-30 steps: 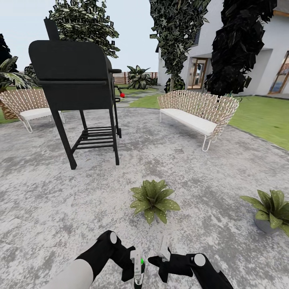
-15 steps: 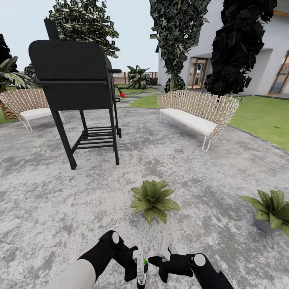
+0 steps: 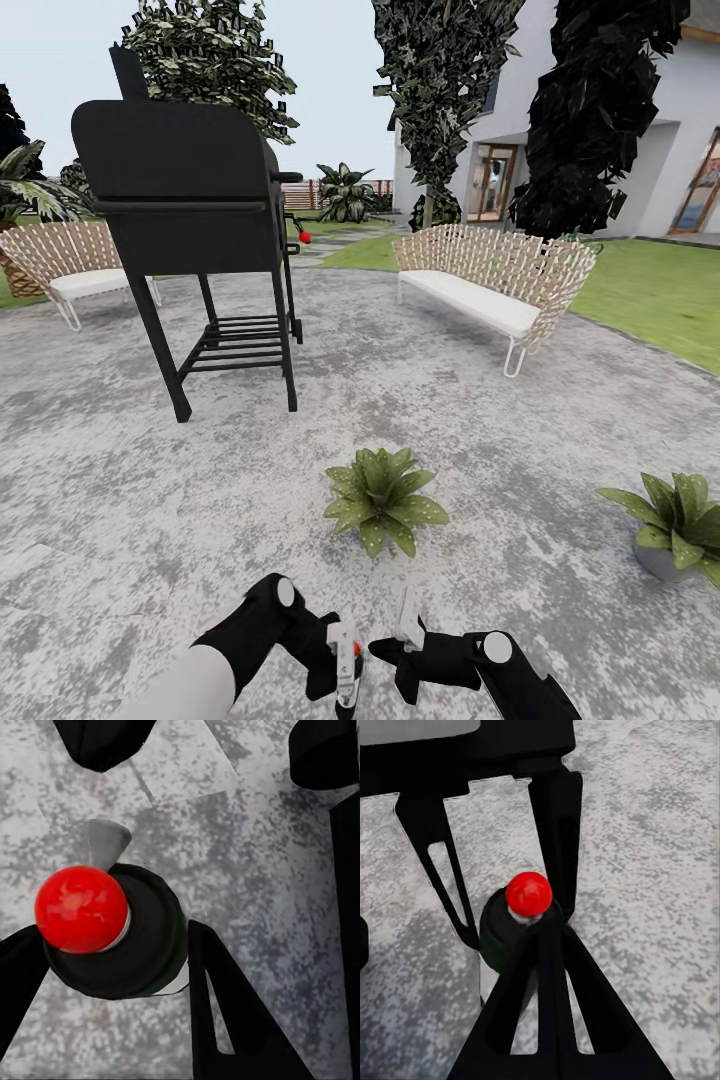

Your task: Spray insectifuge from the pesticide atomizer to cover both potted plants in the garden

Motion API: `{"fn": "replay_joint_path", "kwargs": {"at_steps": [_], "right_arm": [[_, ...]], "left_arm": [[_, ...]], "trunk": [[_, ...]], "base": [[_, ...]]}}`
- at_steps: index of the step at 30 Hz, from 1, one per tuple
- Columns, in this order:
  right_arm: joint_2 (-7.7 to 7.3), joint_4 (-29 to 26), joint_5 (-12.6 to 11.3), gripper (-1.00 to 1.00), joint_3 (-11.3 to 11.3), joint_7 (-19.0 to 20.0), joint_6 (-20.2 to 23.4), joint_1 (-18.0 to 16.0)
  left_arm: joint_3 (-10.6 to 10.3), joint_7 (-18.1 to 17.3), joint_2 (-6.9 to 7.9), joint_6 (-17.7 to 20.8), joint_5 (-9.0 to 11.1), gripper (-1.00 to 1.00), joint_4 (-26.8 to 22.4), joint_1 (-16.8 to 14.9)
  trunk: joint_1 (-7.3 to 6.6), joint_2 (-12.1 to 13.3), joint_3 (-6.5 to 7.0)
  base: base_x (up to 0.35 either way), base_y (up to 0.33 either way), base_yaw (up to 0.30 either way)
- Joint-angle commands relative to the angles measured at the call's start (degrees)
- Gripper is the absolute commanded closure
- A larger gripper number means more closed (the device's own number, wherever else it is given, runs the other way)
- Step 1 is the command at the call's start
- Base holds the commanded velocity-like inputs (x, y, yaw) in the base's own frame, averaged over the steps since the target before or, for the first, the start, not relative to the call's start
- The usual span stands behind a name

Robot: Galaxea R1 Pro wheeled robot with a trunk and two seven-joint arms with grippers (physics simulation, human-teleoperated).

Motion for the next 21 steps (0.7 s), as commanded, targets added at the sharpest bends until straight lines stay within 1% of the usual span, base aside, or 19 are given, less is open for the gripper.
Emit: {"fn": "replay_joint_path", "kwargs": {"at_steps": [1, 4, 5, 8, 11, 13, 14, 15, 16, 17, 18, 19, 20, 21], "right_arm": [[0.02, 0.0, 0.5, 1.0, -0.1, 0.0, -0.3, 0.0], [0.02, 0.0, 0.5, 1.0, -0.1, 0.0, -0.3, 0.0], [-0.03, 0.0, 0.5, 1.0, -0.1, 0.1, -0.3, 0.0], [-0.39, 0.1, 0.5, 1.0, -0.1, 0.0, -0.3, 0.0], [-0.77, 0.2, 0.5, 1.0, -0.1, 0.0, -0.4, 0.0], [-1.0, 0.2, 0.5, 1.0, 0.0, 0.1, -0.4, 0.0], [-1.36, 0.2, 0.5, 1.0, 0.0, 0.1, -0.5, 0.0], [-1.94, 0.2, 0.5, 1.0, -0.1, 0.1, -0.5, 0.0], [-2.56, 0.3, 0.5, -1.0, -0.1, 0.1, -0.5, 0.0], [-3.15, 0.4, 0.4, -1.0, -0.2, 0.0, -0.6, 0.0], [-3.44, 0.6, 0.4, -1.0, -0.3, -0.1, -0.6, 0.0], [-4.04, 1.3, 0.3, -1.0, -0.6, -0.8, -0.7, 0.0], [-4.63, 2.7, 0.2, -1.0, -1.2, -2.2, -0.7, 0.0], [-4.88, 3.7, 0.1, -1.0, -1.9, -3.7, -0.8, 0.0]], "left_arm": [[0.0, -0.1, 0.74, -0.3, -0.4, 1.0, -0.1, 0.0], [0.0, -0.1, 4.34, -0.2, -0.5, 1.0, -0.1, 0.0], [-0.1, -0.2, 5.98, -0.2, -0.5, 1.0, 0.0, 0.0], [-0.1, -0.2, 9.55, -0.2, -0.3, 1.0, 0.0, 0.3], [0.2, 0.0, 12.94, -0.2, -0.4, 1.0, 0.0, 2.1], [0.3, 0.0, 15.25, -0.2, -0.3, 1.0, 0.0, 2.5], [0.4, 0.0, 17.28, -0.4, -0.2, 1.0, 0.0, 2.9], [0.4, 0.0, 18.92, -0.5, 0.0, 1.0, 0.0, 3.8], [0.5, 0.1, 20.53, -0.5, 0.2, 1.0, 0.0, 4.9], [0.6, 0.2, 22.03, -0.6, 0.3, 1.0, 0.0, 6.1], [0.6, 0.7, 22.42, -0.6, 0.3, 1.0, 0.0, 6.7], [0.7, 2.5, 22.77, -0.5, 0.4, 1.0, 0.0, 7.4], [1.1, 6.0, 22.8, -0.5, 0.7, 1.0, 0.2, 8.0], [1.3, 9.0, 22.65, -0.4, 1.2, 1.0, 0.8, 8.3]], "trunk": [[-0.01, 0.0, -0.05], [-0.01, 0.0, -0.05], [-0.01, 0.0, -0.05], [-0.01, 0.0, -0.05], [-0.01, 0.0, -0.05], [-0.01, 0.0, -0.05], [-0.01, 0.0, -0.05], [-0.01, 0.0, -0.05], [-0.01, 0.0, -0.05], [-0.01, 0.0, -0.05], [-0.01, 0.0, -0.05], [-0.01, 0.0, -0.05], [-0.01, 0.0, -0.05], [-0.01, 0.0, -0.05]], "base": [[0.0, 0.0, 0.0], [0.0, 0.0, 0.0], [0.0, 0.0, 0.0], [0.0, 0.0, 0.0], [0.0, 0.0, 0.0], [0.0, 0.0, 0.0], [0.0, 0.0, 0.0], [0.0, 0.0, 0.0], [0.0, 0.0, 0.0], [0.0, 0.0, 0.0], [0.0, 0.0, 0.0], [0.0, 0.0, 0.0], [0.0, 0.0, 0.0], [0.0, 0.0, 0.0]]}}
